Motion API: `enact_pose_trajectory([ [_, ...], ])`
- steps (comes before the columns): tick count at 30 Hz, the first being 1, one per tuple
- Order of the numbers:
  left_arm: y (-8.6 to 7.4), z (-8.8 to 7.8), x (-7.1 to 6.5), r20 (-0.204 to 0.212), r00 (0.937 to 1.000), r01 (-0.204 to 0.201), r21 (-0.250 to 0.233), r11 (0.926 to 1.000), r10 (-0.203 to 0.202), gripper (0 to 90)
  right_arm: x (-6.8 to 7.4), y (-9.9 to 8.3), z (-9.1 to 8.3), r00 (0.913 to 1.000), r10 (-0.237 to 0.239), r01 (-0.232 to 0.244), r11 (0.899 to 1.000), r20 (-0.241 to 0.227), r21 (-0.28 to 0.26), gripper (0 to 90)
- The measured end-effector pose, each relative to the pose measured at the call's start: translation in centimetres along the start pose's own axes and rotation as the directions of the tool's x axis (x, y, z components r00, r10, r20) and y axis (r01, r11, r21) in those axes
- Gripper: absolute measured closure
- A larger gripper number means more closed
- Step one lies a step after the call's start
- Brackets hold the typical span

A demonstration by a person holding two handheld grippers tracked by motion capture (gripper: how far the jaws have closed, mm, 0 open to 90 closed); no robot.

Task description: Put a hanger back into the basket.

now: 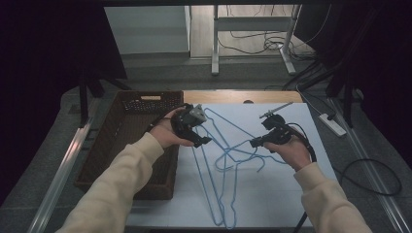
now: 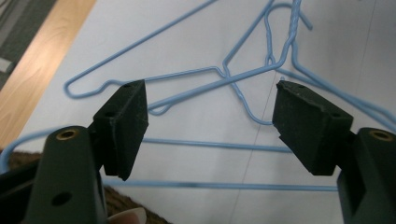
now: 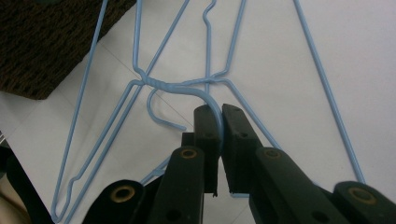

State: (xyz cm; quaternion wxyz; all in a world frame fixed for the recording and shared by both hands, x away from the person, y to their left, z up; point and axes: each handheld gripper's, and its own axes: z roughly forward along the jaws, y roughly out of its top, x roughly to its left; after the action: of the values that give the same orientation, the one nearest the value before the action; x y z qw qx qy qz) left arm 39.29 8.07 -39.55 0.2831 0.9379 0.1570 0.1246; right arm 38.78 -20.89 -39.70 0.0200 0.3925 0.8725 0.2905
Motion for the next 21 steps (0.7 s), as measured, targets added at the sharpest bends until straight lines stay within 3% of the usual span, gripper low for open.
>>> enact_pose_trajectory([
  [3,0.7,2.0,0.3,0.006,0.9969,-0.078,0.065,0.9948,0.078,28.6,0.1,0.0,-0.1,1.0,0.001,-0.001,1.0,0.0,-0.002,85.9],
  [6,0.8,2.7,0.4,0.012,0.9943,-0.107,0.081,0.991,0.106,29.6,0.1,0.0,-0.1,1.0,0.001,-0.001,1.0,-0.001,0.001,86.0],
  [8,0.9,3.3,0.5,0.01,0.9872,-0.159,0.116,0.9804,0.159,30.4,0.1,0.0,-0.1,1.0,0.002,-0.002,1.0,-0.004,0.0,86.0],
  [12,0.9,4.1,0.7,-0.003,0.9771,-0.21,0.139,0.9677,0.213,34.9,0.1,0.0,-0.1,1.0,0.001,-0.001,1.0,-0.005,0.0,85.9],
  [14,1.0,4.4,0.7,-0.03,0.9625,-0.262,0.158,0.952,0.27,41.1,0.1,0.0,0.0,1.0,0.003,-0.003,1.0,-0.007,0.0,86.0],
  [15,1.0,4.4,0.7,-0.03,0.9625,-0.262,0.158,0.952,0.27,45.0,0.1,0.0,0.0,1.0,0.003,-0.003,1.0,-0.007,0.0,86.0],
  [16,1.0,4.5,0.7,-0.042,0.9531,-0.29,0.16,0.9437,0.3,45.0,0.1,0.0,0.0,1.0,0.003,-0.003,1.0,-0.008,-0.001,85.9],
  [18,1.1,4.6,0.7,-0.042,0.9426,-0.321,0.163,0.9331,0.331,56.7,0.0,0.0,0.0,1.0,0.001,-0.001,1.0,-0.009,-0.004,85.9],
  [21,1.1,4.5,0.6,-0.04,0.9215,-0.373,0.184,0.9093,0.386,62.8,0.0,-0.1,0.0,0.9997,0.014,-0.014,1.0,-0.021,-0.011,85.9],
])
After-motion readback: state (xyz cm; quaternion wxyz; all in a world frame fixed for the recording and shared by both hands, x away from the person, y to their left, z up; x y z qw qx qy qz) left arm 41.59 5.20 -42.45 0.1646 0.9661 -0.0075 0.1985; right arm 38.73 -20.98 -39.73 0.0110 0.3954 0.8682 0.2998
